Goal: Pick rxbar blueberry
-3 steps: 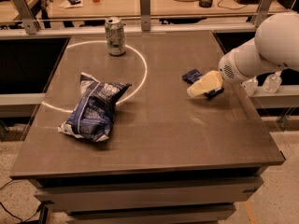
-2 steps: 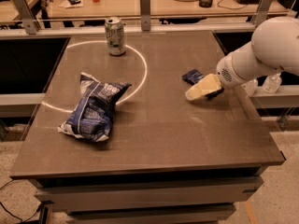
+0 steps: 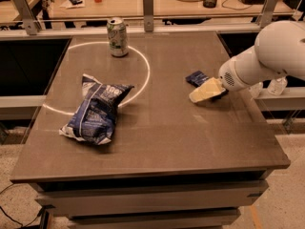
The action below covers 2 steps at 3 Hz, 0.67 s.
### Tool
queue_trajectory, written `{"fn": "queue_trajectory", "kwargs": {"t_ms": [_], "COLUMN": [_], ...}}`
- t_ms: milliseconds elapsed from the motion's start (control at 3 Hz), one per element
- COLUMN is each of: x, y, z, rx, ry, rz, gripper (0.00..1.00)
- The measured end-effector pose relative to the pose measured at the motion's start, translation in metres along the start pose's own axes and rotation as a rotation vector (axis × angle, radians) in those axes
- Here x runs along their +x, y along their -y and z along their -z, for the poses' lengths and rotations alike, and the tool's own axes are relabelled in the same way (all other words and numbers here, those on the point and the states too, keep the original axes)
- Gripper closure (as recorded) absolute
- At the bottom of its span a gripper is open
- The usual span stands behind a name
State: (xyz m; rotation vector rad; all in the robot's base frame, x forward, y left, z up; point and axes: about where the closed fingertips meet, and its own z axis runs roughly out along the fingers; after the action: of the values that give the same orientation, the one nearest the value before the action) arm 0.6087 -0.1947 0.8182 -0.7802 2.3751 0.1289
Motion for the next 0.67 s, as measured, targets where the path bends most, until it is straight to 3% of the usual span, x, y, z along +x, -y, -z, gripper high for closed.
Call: {"fn": "queue_trajectory", "kwargs": {"t_ms": [667], "x": [-0.0069], "y": [0.001], "z": [0.0092], "rx": [-0.001], "ry": [0.0], "rz": [0.0], "gripper": [0.89]}}
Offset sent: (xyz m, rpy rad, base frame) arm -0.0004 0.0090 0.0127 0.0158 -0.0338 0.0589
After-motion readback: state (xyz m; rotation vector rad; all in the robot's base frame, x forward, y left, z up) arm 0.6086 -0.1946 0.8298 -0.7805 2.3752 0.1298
